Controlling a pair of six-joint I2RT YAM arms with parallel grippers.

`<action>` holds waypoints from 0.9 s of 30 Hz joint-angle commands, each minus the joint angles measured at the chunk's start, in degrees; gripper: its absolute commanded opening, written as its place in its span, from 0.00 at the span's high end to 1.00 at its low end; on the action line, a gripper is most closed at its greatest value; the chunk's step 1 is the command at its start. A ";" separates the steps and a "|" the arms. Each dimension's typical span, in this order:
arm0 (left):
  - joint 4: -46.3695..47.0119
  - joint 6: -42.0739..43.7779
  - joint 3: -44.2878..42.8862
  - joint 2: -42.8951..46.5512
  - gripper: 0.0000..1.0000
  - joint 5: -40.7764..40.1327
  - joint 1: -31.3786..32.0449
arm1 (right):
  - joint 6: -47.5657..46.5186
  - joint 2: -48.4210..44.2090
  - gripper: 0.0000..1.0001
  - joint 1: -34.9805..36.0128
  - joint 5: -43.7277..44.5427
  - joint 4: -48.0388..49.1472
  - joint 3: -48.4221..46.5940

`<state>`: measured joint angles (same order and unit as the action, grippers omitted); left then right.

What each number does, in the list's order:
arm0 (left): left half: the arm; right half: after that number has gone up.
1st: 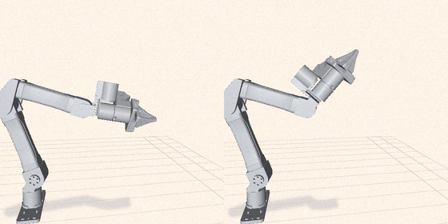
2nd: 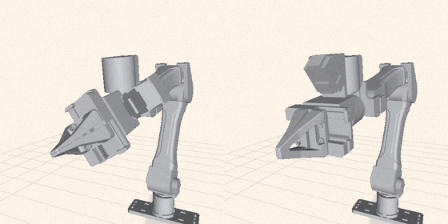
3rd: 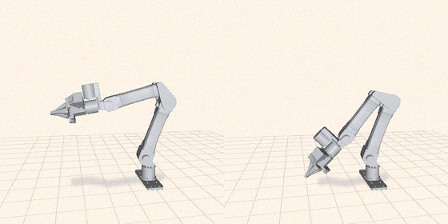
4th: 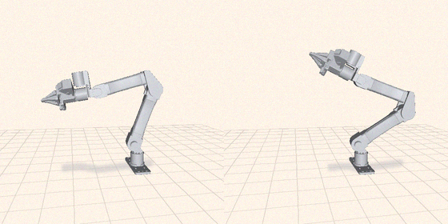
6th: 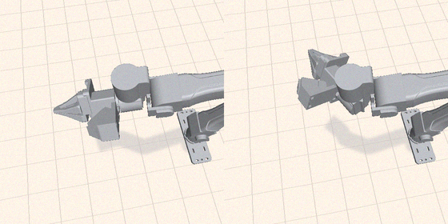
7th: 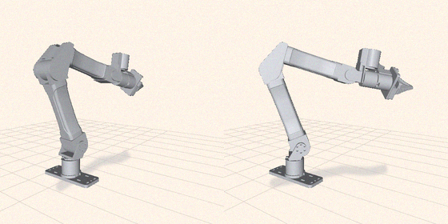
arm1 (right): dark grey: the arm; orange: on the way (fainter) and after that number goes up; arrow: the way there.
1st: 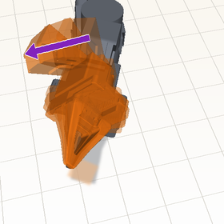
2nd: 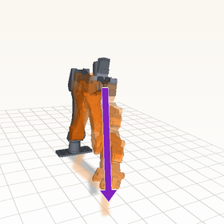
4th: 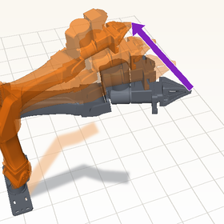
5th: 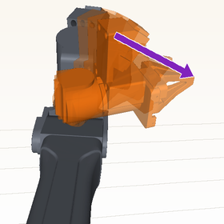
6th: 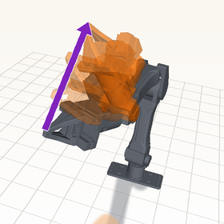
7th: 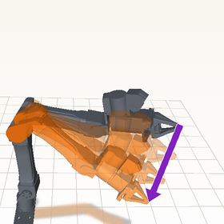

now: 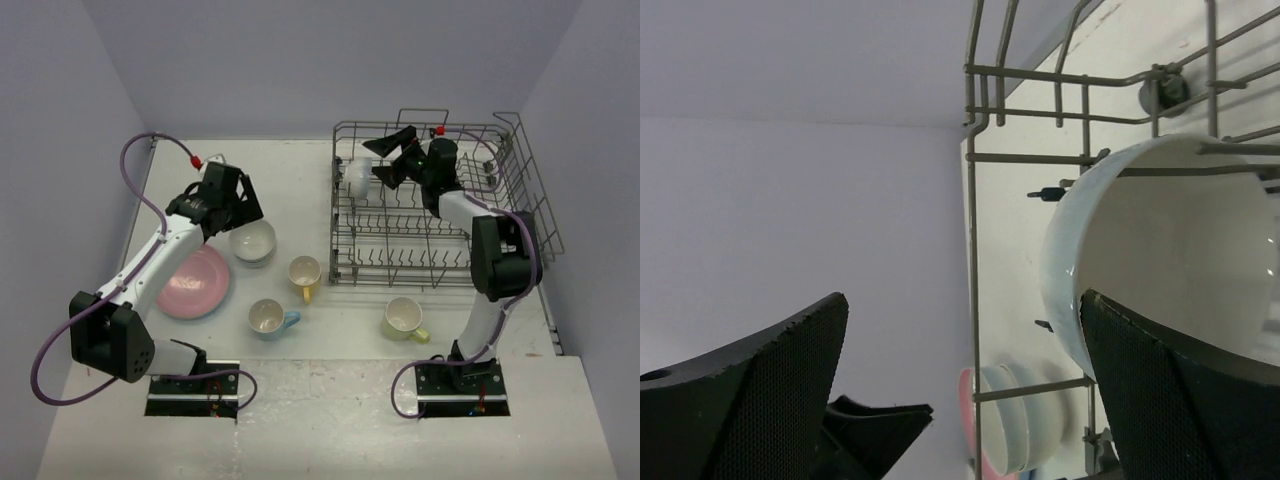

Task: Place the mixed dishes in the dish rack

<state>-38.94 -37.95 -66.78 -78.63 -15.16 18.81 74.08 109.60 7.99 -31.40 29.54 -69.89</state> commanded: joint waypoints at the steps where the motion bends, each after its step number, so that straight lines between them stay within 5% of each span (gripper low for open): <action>1: -2.63 -2.47 0.34 1.02 0.00 -4.44 -0.44 | -8.07 -6.32 0.01 0.36 7.04 -11.40 -0.60; 10: -1.41 -3.70 4.46 -3.10 0.00 -5.32 -3.07 | -19.14 -20.03 0.01 0.36 18.73 -23.10 1.68; 18: 1.59 -3.62 6.84 -6.44 0.21 -5.41 -3.16 | -24.51 -32.34 0.01 0.36 26.64 -28.66 6.87; 22: 1.76 -4.58 7.02 -7.15 0.44 -5.32 -3.16 | -26.36 -37.26 0.01 0.45 30.07 -30.93 8.63; 27: 2.11 -4.85 7.28 -6.62 0.54 -5.50 -3.08 | -27.41 -42.09 0.01 0.45 33.76 -33.14 11.00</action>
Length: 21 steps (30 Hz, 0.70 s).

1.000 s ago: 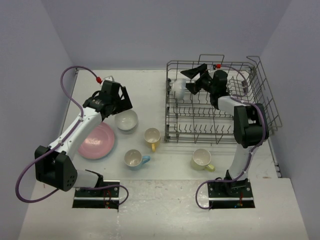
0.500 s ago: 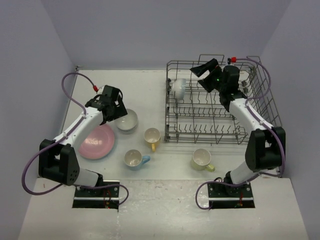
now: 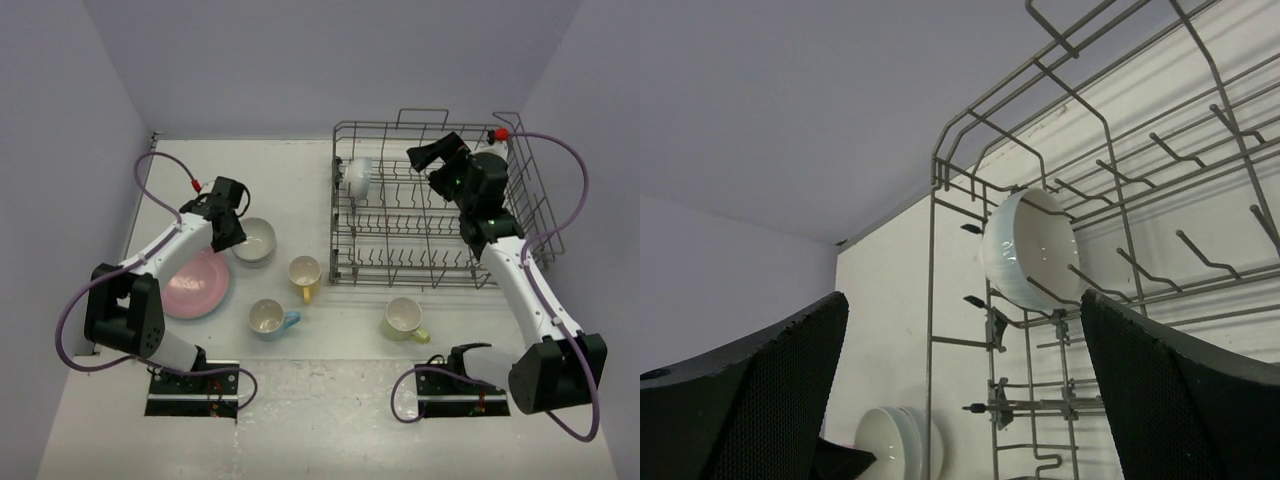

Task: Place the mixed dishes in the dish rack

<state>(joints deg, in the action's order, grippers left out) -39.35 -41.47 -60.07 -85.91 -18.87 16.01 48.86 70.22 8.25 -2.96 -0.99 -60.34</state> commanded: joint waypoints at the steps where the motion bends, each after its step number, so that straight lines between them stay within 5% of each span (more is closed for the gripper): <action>1: 2.53 -1.59 0.66 0.57 0.61 -1.87 -0.28 | -2.28 -4.02 0.01 0.19 6.81 -2.61 2.41; 9: 2.88 -2.12 0.66 0.30 0.80 -3.27 0.16 | -3.42 -10.17 0.01 0.10 12.80 -5.24 3.56; 12: 2.35 -2.30 0.48 0.57 1.00 -3.71 0.60 | -3.77 -12.81 0.01 0.10 14.03 -5.59 4.26; 21: 1.65 0.16 -0.66 6.71 1.00 -4.86 2.80 | -11.58 -15.99 0.01 0.10 10.36 -4.64 4.53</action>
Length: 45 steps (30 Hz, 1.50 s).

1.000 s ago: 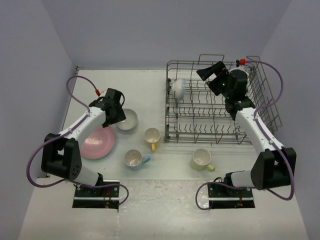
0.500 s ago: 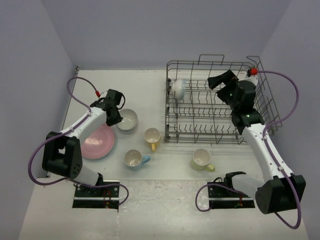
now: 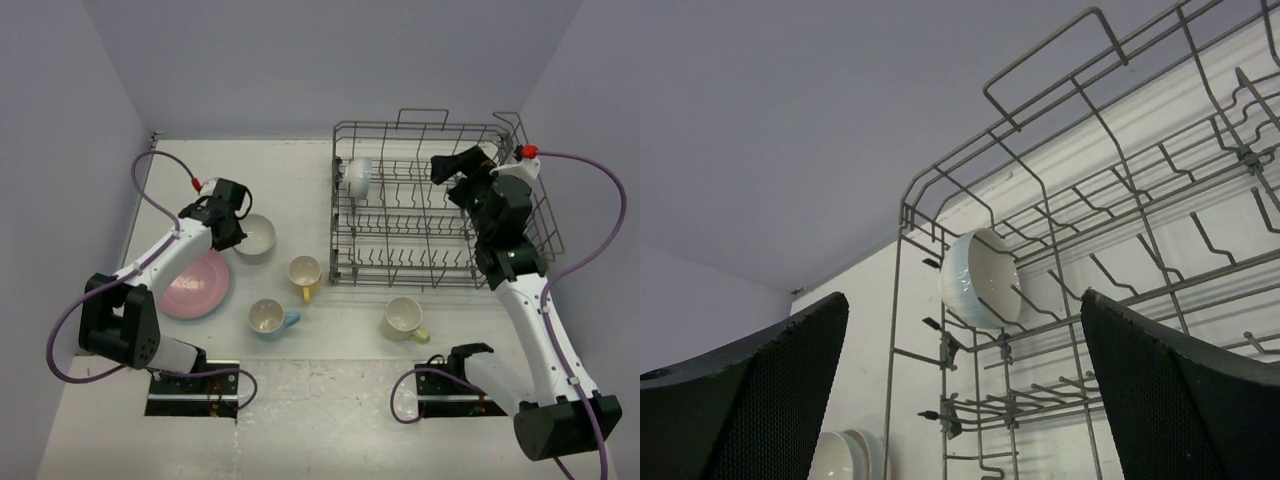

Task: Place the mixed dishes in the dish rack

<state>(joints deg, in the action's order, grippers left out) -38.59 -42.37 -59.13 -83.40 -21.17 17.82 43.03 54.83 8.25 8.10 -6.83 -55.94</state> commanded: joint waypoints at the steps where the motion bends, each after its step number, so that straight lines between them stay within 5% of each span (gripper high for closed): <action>1: 0.71 2.37 -2.12 5.51 1.00 -2.56 1.16 | -8.28 -0.43 0.01 0.10 -5.67 2.42 0.22; 7: 0.53 8.16 -7.13 11.57 1.00 -1.86 3.44 | -37.97 0.72 0.01 2.64 -41.07 5.17 -2.50; 9: 0.53 10.54 -9.06 13.51 1.00 1.55 3.80 | -53.18 0.11 0.01 7.97 -44.13 -1.12 -4.51; 16: -5.00 17.32 -15.56 15.37 1.00 11.32 5.55 | -78.93 5.89 0.01 25.21 -40.89 -22.42 -16.38; 23: -8.60 17.06 -19.17 15.28 1.00 18.26 7.31 | -90.74 17.76 0.01 46.74 -22.09 -30.35 -25.00; 27: -11.50 16.44 -20.40 14.49 1.00 18.09 9.24 | -96.36 24.60 0.01 50.98 -15.22 -30.61 -28.33; 35: -13.09 16.35 -21.46 14.23 1.00 20.73 11.00 | -99.97 32.00 0.01 51.95 -17.24 -32.37 -31.86; 38: -14.49 16.53 -22.34 13.00 1.00 20.29 11.53 | -101.47 34.64 0.11 52.22 -16.36 -33.33 -33.44; 45: -16.43 16.88 -26.47 11.59 1.00 19.06 12.50 | -102.96 35.61 0.54 52.30 -16.01 -31.76 -31.86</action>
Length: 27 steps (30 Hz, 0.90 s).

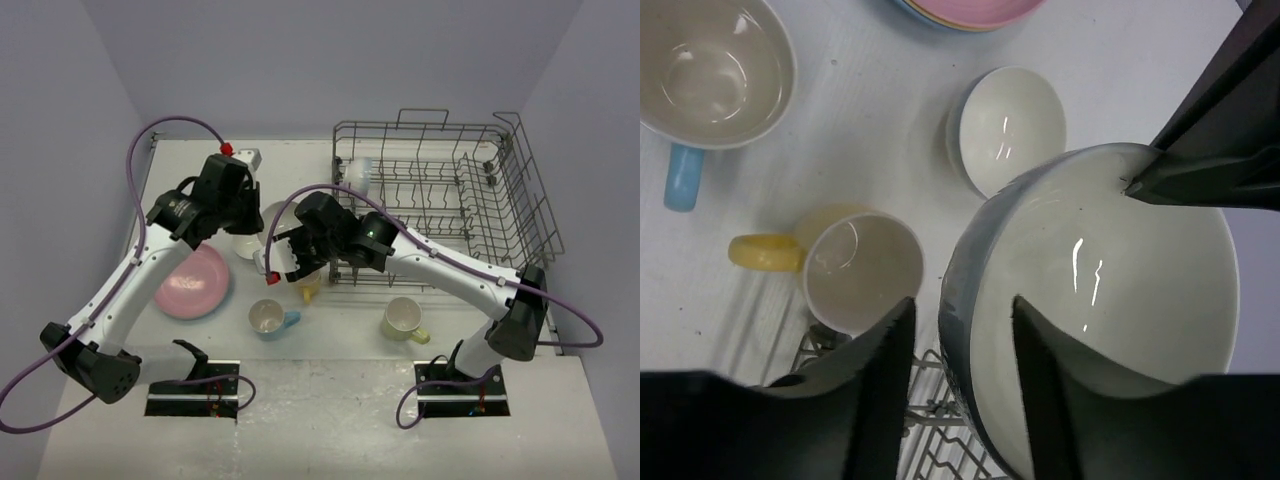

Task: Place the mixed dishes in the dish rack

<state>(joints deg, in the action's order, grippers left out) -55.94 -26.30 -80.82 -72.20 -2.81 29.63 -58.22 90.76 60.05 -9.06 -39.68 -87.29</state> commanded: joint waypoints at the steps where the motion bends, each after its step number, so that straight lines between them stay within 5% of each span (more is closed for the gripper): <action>1: 0.66 0.90 -5.57 0.14 1.00 0.70 0.78 | -1.81 -0.23 0.60 0.50 1.15 1.18 -0.60; 6: 0.31 1.17 -5.85 -0.39 1.00 1.75 1.75 | -1.99 0.91 1.00 0.50 2.29 1.36 -1.83; 8: 0.57 1.17 -5.84 -0.22 1.00 1.75 1.93 | -1.20 0.73 1.00 0.50 1.86 2.24 -2.10; 9: 0.66 1.08 -5.84 -0.13 0.91 1.14 1.84 | 0.19 0.56 1.00 0.50 0.98 2.33 -2.27; 10: 0.92 0.65 -5.76 0.13 0.38 0.53 1.84 | 1.25 -0.14 1.00 0.42 -0.51 3.20 -2.36; 12: 3.02 -0.41 -4.97 1.80 0.00 -0.97 1.93 | 4.32 -2.41 1.00 -0.46 -3.75 5.47 -2.01; 19: 7.60 -3.49 -6.72 9.00 0.00 -9.57 1.84 | 15.83 -11.91 1.00 -9.24 -19.83 20.06 6.59; 25: 8.82 -5.60 -3.31 9.28 0.00 -15.29 1.84 | 46.57 -15.79 1.00 -24.88 -29.08 32.63 7.83; 27: 9.71 -5.95 -2.07 9.19 0.00 -16.00 1.84 | 63.34 -15.44 1.00 -31.88 -30.04 36.85 7.92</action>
<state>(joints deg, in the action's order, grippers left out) -49.34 -30.46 -84.84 -61.93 -14.90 31.53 -20.08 76.82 35.44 -32.80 -16.91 -79.13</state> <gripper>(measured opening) 0.997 0.083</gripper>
